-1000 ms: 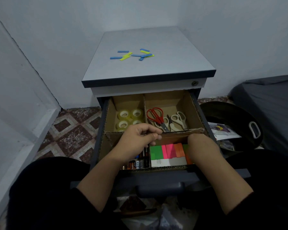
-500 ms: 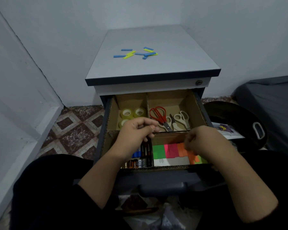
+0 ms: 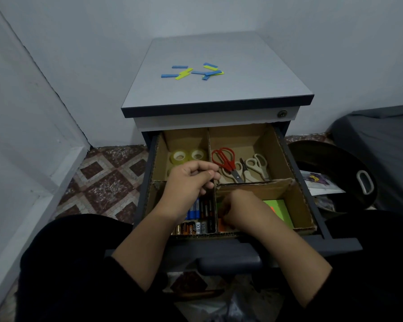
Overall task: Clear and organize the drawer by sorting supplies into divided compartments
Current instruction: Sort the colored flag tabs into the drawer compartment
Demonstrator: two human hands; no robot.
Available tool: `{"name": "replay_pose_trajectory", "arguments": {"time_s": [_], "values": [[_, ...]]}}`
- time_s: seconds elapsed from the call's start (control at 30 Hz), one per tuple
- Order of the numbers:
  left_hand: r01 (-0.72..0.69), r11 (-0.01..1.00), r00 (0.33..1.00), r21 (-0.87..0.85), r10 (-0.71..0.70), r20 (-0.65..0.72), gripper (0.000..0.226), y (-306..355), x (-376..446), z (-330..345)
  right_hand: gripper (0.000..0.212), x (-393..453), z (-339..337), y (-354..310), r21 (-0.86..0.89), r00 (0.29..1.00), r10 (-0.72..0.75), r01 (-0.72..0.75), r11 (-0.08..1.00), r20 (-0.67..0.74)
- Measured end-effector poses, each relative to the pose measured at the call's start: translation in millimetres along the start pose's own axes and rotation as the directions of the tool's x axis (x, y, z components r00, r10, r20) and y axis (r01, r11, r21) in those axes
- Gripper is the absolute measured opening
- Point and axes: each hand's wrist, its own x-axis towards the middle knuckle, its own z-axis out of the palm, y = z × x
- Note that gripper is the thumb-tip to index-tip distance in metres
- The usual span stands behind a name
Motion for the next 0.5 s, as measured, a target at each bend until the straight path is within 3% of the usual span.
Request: {"name": "replay_pose_trajectory", "arguments": {"time_s": [0.37,0.5], "values": [[-0.001,1.000,1.000,0.007,0.001,0.002,0.018,0.0,0.1,-0.1,0.016,2.6,5.3,2.6,-0.084,0.999,-0.023,0.019,0.996,-0.045],[-0.002,1.000,1.000,0.008,0.002,0.003,0.017,-0.5,-0.1,-0.3,0.009,-9.9,-20.0,19.7,-0.152,0.984,0.122,-0.141,0.978,-0.128]]}}
